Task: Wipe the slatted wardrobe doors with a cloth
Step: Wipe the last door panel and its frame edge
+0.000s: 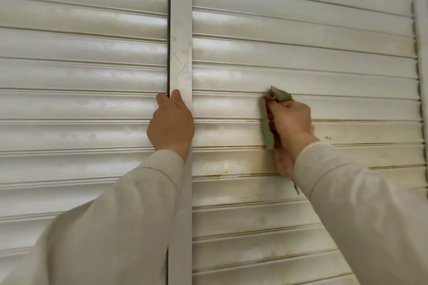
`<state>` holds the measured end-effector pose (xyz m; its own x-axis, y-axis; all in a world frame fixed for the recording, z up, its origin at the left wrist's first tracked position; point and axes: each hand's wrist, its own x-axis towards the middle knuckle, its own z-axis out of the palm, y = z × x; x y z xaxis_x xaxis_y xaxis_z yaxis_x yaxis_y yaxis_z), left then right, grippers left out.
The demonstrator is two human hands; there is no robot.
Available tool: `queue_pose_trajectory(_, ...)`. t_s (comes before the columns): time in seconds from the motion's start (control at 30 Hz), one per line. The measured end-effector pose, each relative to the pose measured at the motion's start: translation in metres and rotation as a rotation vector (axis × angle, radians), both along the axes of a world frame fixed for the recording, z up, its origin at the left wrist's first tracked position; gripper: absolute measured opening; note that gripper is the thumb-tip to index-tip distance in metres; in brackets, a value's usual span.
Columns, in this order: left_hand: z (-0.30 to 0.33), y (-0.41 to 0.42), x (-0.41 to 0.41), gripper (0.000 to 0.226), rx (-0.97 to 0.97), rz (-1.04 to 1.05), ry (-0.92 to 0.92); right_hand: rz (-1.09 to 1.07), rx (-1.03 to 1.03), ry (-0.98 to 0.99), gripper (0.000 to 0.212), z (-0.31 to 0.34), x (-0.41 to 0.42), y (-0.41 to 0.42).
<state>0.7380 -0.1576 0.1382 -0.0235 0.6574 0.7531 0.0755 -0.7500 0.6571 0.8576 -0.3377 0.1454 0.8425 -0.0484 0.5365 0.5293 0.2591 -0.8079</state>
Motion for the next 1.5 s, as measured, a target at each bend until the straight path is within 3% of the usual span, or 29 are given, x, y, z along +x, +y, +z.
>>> queue_pose_trajectory(0.27, 0.000, 0.000, -0.001, 0.051, -0.008, 0.010, 0.010, 0.395, -0.060, 0.244, 0.014, -0.014, -0.027, 0.034)
queue_pose_trajectory(0.43, 0.000, 0.002, 0.002, 0.050, 0.004, 0.026, -0.003, 0.576, -0.100, 0.448, 0.029, -0.005, -0.032, 0.040)
queue_pose_trajectory(0.53, 0.000, 0.002, 0.001, 0.051, 0.009, 0.029, -0.008, 0.640, -0.009, 0.498, 0.030, 0.002, -0.032, 0.039)
queue_pose_trajectory(0.93, 0.001, 0.001, -0.001, 0.050, -0.008, 0.121, -0.006, 0.455, 0.144, 0.536, 0.030, 0.013, 0.026, -0.008)
queue_pose_trajectory(1.07, -0.006, -0.010, 0.005, 0.034, 0.028, 0.178, -0.196, 0.444, 0.082, 0.528, 0.030, 0.008, 0.044, -0.019)
queue_pose_trajectory(1.13, -0.009, -0.025, 0.010, 0.026, 0.149, 0.207, -0.236, 0.438, 0.082, 0.518, 0.030, 0.007, 0.052, -0.025)
queue_pose_trajectory(1.27, 0.000, -0.066, 0.032, 0.014, 0.536, 0.159, -0.122, 0.427, 0.127, 0.525, 0.030, 0.008, 0.067, -0.042)
queue_pose_trajectory(1.5, 0.018, -0.126, 0.095, 0.008, 0.610, 0.050, 0.169, 0.404, 0.126, 0.526, 0.030, 0.007, 0.109, -0.083)
